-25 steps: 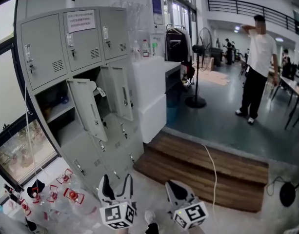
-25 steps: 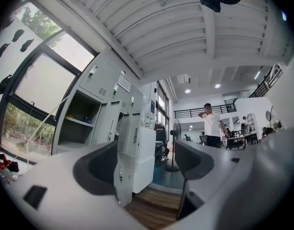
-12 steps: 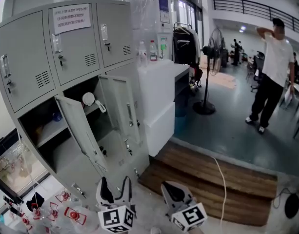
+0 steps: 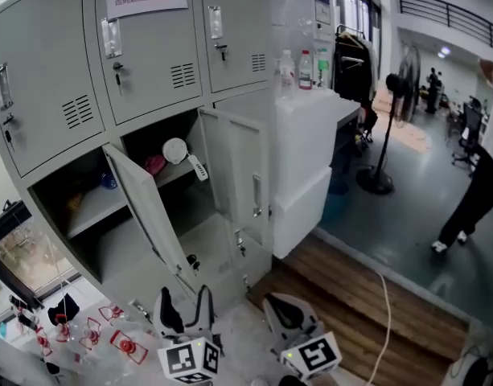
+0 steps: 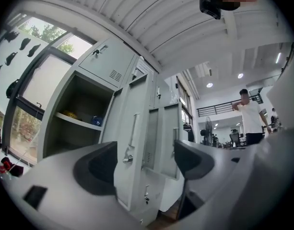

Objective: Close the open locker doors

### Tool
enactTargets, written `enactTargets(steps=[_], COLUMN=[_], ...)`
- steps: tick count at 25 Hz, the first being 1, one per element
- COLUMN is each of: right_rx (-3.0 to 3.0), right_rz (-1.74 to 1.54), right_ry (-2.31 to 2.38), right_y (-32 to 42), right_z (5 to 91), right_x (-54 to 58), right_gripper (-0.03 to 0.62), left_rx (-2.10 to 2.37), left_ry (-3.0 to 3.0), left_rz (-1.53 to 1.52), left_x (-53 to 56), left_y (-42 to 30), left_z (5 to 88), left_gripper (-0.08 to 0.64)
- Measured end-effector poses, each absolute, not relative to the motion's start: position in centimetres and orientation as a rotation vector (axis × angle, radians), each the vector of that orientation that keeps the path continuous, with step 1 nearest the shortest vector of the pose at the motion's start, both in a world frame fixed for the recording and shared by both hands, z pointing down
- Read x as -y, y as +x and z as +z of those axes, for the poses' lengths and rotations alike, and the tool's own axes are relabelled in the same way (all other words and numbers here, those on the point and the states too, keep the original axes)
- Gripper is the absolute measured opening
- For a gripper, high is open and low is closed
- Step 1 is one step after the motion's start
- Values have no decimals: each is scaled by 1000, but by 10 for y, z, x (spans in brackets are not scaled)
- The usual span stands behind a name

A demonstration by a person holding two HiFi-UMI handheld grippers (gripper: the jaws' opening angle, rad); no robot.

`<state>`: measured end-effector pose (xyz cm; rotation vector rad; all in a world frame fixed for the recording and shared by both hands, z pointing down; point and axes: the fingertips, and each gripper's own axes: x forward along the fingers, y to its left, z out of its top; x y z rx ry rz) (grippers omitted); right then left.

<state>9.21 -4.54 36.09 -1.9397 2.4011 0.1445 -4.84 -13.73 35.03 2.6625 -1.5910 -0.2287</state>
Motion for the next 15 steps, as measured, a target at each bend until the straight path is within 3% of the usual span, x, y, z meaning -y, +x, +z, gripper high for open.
enactTargets(steps=[15], right_rx=[-2707], right_rz=[131], right_ry=[-1408], right_y=[74], right_z=[347], right_x=[154], right_gripper=[5], left_rx=[2090], left_ry=[2293], left_rz=[-276], left_x=[153], left_y=[-82], left_z=[338], left_gripper=[348])
